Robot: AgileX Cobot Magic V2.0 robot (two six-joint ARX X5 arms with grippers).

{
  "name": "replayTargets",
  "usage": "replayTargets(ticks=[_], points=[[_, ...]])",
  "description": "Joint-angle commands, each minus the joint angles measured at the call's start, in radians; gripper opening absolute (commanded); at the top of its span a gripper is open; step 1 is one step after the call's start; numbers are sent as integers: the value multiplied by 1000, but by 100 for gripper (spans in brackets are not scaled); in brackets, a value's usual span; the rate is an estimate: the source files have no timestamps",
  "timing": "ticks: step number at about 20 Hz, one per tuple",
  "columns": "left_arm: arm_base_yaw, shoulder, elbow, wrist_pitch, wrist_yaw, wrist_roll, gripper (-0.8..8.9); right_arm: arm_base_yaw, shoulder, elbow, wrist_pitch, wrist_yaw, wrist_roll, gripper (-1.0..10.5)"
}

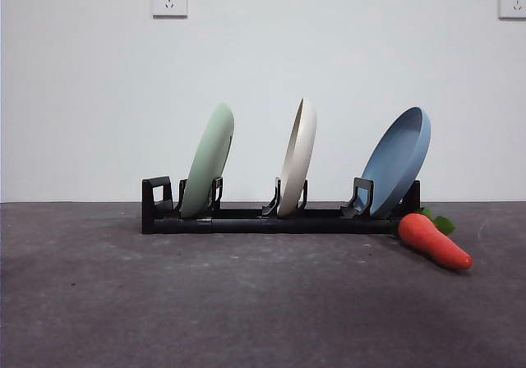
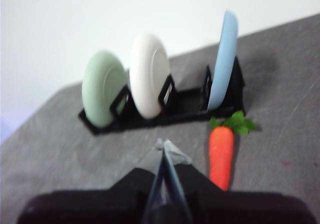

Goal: Take the green plate from the plate rack,put the plate on the table,take the carrot from the table,put the carrot in the plate

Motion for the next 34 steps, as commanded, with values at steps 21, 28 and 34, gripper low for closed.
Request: replayTargets(ticks=[21, 28, 34], points=[[0, 423, 496, -559, 267, 311, 376, 2, 502, 585, -741, -209, -419, 311], [-26, 450, 502, -474, 269, 307, 598, 2, 502, 585, -740, -207, -401, 716], [-95, 646, 617, -361, 267, 300, 598, 3, 502, 585, -741, -207, -396, 716]])
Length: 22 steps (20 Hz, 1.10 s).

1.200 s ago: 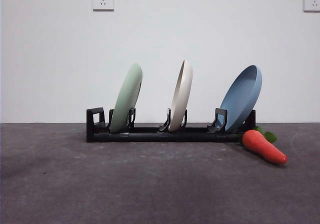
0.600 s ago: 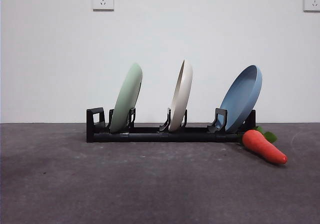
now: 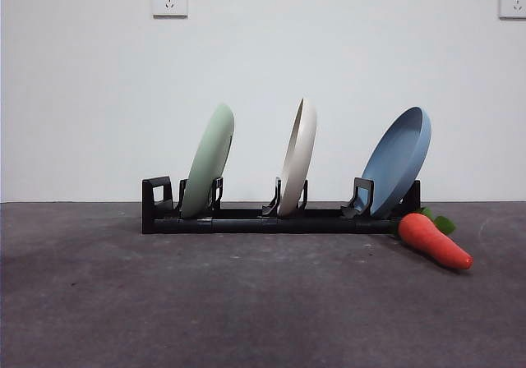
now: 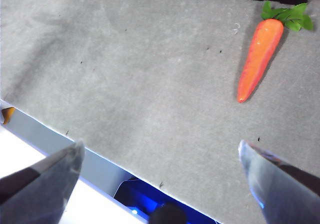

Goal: Take the green plate from the plate rack,put the plate on the table,take the carrot from the table,put the carrot in the plate

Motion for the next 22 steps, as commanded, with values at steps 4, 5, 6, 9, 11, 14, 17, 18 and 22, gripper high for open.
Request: replayTargets(ticks=[4, 5, 6, 9, 11, 14, 17, 18, 22], points=[[-127, 253, 119, 163, -49, 1, 598, 2, 0, 4, 4, -1, 7, 716], [-160, 312, 145, 197, -92, 1, 598, 2, 2, 4, 4, -1, 7, 715], [-185, 360, 169, 217, -122, 1, 598, 2, 2, 4, 4, 0, 7, 716], [-252, 534, 253, 304, -187, 1, 598, 2, 10, 4, 4, 0, 7, 715], [-283, 638, 304, 367, -235, 1, 598, 2, 15, 4, 3, 0, 8, 715], [-318, 780, 372, 445, -328, 2, 597, 2, 19, 4, 3, 0, 7, 715], [-335, 909, 406, 563, -371, 2, 597, 2, 19, 4, 3, 0, 7, 715], [-340, 940, 406, 599, -395, 2, 597, 2, 19, 4, 3, 0, 7, 715], [-350, 1056, 406, 693, -423, 2, 597, 2, 19, 4, 3, 0, 7, 715]])
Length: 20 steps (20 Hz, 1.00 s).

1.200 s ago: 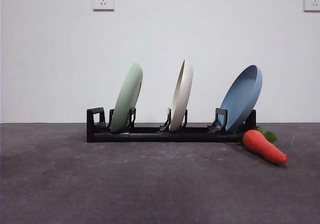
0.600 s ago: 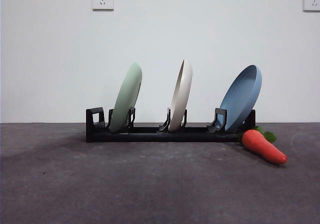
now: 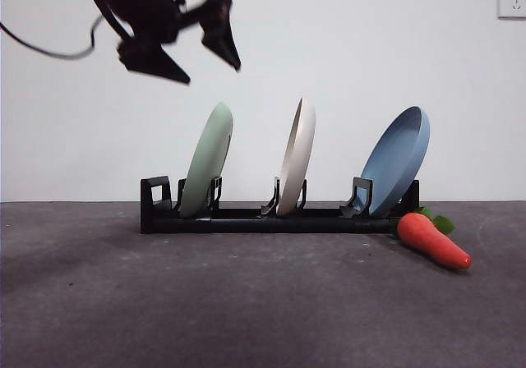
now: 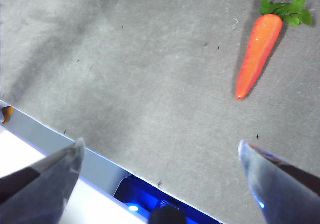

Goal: Take the green plate from the plate rack,put the plate on the table,take the carrot from the table,put the carrot in the plate

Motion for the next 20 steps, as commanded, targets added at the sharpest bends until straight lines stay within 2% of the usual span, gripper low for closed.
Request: replayTargets(ticks=[1, 6, 7, 10, 14, 16, 20], points=[[-5, 59, -2, 40, -9, 2, 597, 2, 0, 4, 3, 0, 7, 715], [-5, 135, -2, 58, -32, 2, 588, 2, 0, 4, 3, 0, 6, 714], [-5, 144, -2, 58, -32, 2, 545, 2, 0, 4, 3, 0, 7, 714], [-5, 147, -2, 60, -29, 2, 332, 2, 0, 4, 3, 4, 6, 687], [-5, 147, -2, 44, -23, 1, 140, 2, 6, 4, 4, 3, 6, 687], [-5, 147, -2, 42, -12, 1, 83, 2, 8, 4, 4, 3, 6, 687], [-5, 147, -2, 43, 29, -23, 57, 2, 11, 4, 4, 3, 6, 687]])
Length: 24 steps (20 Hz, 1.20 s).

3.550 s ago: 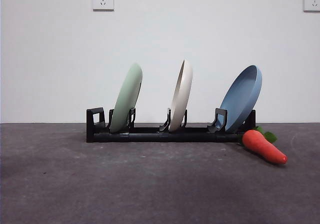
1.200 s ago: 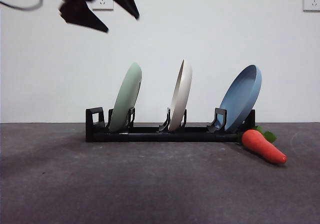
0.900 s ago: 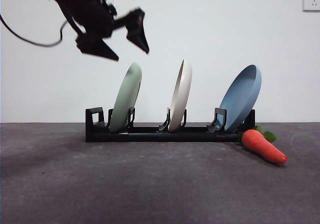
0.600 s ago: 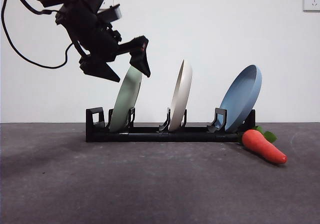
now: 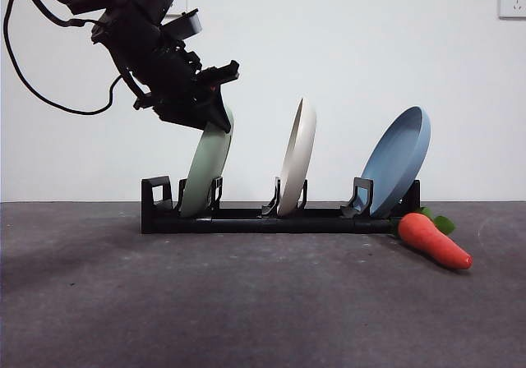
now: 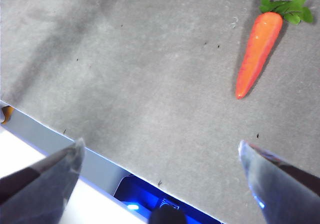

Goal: Take the green plate from the plate rack,put the plate on the table,take the carrot from the table,put the carrot in the plate

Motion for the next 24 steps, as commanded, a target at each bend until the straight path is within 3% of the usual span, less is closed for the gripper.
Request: replayTargets(ticks=[1, 8, 11, 21, 24], points=[[-3, 10, -2, 5, 6, -24, 31, 2, 2, 4, 4, 2, 6, 687], [-2, 1, -2, 6, 9, -105, -8, 2, 2, 4, 4, 2, 6, 687], [-2, -20, -2, 14, 53, -127, -8, 2, 2, 4, 4, 2, 6, 687], [-5, -212, -2, -2, 105, -126, -8, 2, 2, 4, 15, 2, 6, 687], [-37, -329, -2, -109, 131, -52, -8, 2, 2, 4, 15, 2, 7, 688]])
